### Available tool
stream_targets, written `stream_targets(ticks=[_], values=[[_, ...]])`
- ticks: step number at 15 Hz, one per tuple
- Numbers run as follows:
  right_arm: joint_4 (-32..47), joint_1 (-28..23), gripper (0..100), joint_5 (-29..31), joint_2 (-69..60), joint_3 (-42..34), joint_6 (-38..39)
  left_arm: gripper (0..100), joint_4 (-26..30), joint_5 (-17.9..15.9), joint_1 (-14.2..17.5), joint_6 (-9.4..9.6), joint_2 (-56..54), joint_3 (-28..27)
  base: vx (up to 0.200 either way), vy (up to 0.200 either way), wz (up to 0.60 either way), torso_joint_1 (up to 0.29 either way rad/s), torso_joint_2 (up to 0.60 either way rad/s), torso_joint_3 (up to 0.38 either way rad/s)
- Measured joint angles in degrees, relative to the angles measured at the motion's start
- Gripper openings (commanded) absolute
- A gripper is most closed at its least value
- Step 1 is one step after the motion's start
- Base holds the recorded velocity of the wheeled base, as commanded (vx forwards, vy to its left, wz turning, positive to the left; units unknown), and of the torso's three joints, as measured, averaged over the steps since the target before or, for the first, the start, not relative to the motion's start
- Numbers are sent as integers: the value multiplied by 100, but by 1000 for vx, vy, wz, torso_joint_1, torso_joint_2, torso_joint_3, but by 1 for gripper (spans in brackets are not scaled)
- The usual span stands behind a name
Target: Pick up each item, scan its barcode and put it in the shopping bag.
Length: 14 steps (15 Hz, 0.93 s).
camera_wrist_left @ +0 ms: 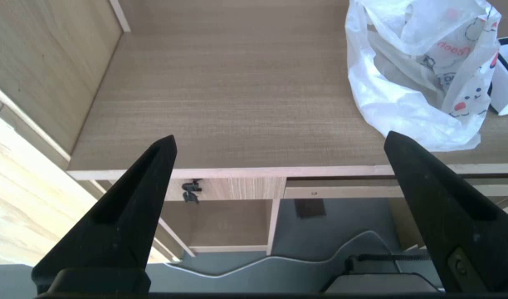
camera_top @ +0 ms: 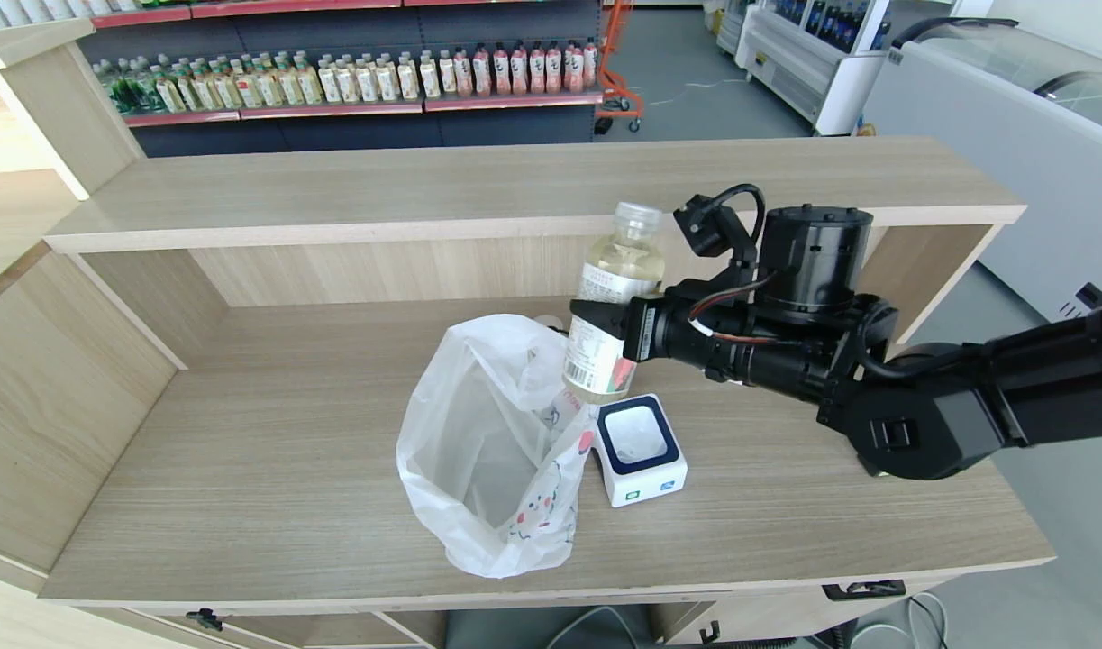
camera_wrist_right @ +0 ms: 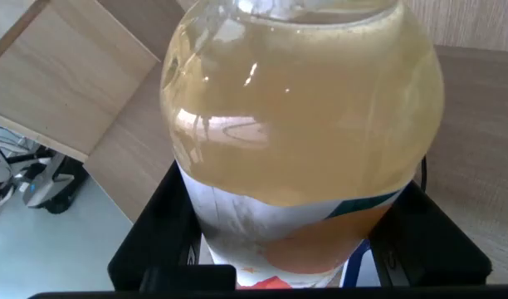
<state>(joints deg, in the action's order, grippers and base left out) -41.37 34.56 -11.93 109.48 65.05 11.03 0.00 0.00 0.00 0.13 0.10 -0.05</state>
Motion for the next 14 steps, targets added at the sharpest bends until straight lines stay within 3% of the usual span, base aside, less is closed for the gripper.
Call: stream_targets(ticks=[8, 14], values=[[-22, 361, 0, -16, 1113, 794, -764, 100, 0, 0, 0, 2, 0, 0, 0, 0, 0, 0, 0, 0], [-529, 647, 0, 44, 1882, 1130, -1046, 100, 0, 0, 0, 2, 0, -2, 0, 0, 0, 0, 0, 0]])
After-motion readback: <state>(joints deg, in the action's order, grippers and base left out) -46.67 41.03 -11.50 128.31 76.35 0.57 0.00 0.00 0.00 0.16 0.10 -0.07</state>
